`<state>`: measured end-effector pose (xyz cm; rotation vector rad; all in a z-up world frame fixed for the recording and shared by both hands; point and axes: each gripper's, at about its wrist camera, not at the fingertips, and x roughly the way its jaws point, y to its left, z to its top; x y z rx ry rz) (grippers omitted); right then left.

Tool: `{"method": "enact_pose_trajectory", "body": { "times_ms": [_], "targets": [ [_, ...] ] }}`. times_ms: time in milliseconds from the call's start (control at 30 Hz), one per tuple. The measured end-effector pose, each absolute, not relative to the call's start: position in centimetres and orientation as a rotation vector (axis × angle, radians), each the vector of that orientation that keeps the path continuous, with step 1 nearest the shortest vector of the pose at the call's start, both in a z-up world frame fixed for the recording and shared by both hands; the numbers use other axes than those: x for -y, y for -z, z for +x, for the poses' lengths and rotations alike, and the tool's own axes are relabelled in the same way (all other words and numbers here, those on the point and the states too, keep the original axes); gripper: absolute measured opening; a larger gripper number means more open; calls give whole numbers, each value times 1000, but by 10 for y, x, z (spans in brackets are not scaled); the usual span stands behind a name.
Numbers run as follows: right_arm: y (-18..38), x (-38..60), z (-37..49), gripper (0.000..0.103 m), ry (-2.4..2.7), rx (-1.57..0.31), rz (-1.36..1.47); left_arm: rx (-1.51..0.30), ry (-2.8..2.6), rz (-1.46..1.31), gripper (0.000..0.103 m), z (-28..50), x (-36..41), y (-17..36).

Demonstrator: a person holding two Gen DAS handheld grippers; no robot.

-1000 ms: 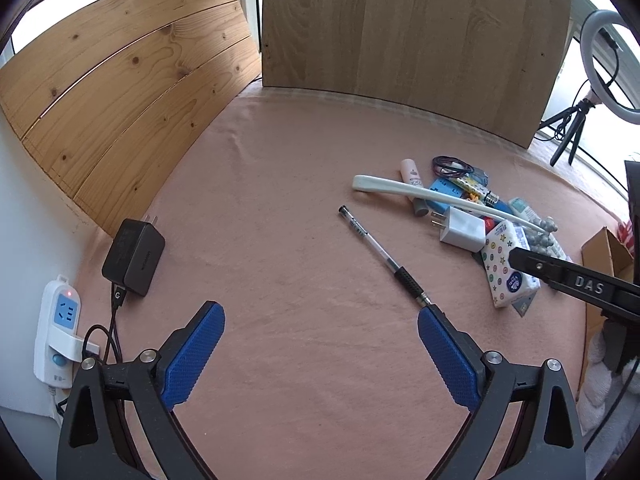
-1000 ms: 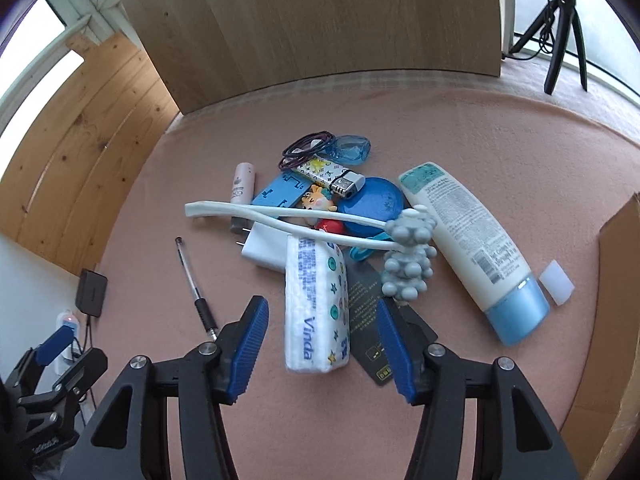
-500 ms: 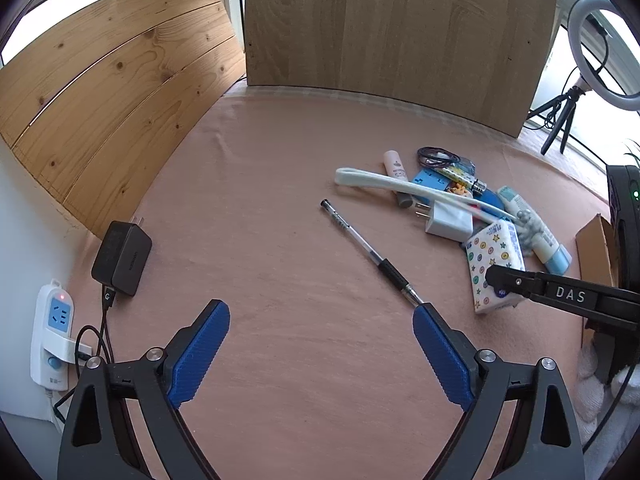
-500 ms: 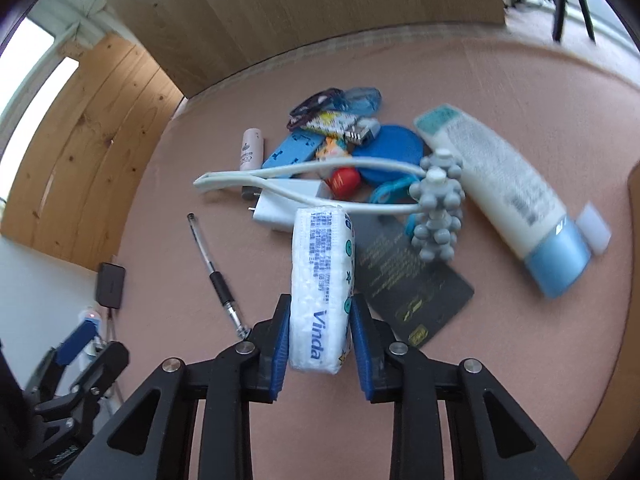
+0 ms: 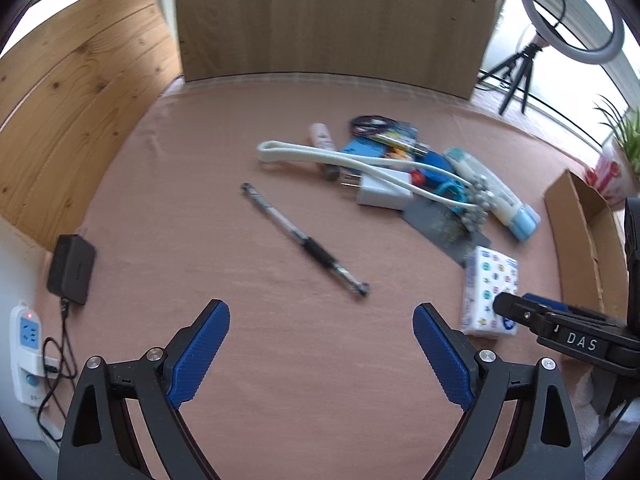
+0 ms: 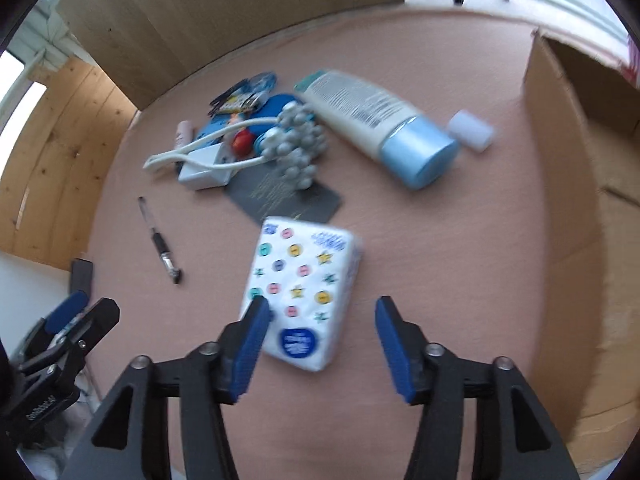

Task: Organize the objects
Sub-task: 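Carry the tissue pack into the cardboard box and open the right gripper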

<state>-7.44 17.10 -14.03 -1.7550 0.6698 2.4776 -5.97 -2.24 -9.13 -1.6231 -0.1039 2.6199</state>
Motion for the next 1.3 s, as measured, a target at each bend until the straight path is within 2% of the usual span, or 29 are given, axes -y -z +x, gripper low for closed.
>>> {"method": "enact_pose_trajectory", "body": {
  "times_ms": [167,300,500,533,567,700,767,900,1100,1300],
  "targets": [
    [132,-187,-69,53,-2474,-717,-1708,68,-2483,-1580,95,-68,-16,99],
    [136,-206,-68,53,-2429,-883,-1708,-6,-2453,-1568,95,-79,-43,108],
    [138,-210,-75,52,-2410,-943,-1734,42,-2315,-1601,94,-94,-65,123],
    [138,-210,-76,52,-2409,-946,-1734,40,-2288,-1591,92,-95,-71,124],
    [139,-210,-76,51,-2408,-950,-1735,32,-2267,-1584,86,-95,-75,125],
    [146,-208,-82,41,-2390,-997,-1770,4,-2197,-1598,70,-95,-88,136],
    [149,-206,-84,40,-2383,-992,-1782,45,-2168,-1604,67,-96,-89,140],
    [150,-203,-84,33,-2392,-971,-1798,102,-2144,-1598,53,-95,-91,141],
    [148,-196,-89,31,-2398,-887,-1842,152,-2117,-1601,52,-91,-90,147],
    [147,-186,-90,31,-2414,-890,-1881,196,-2127,-1596,52,-85,-90,147]
  ]
}}
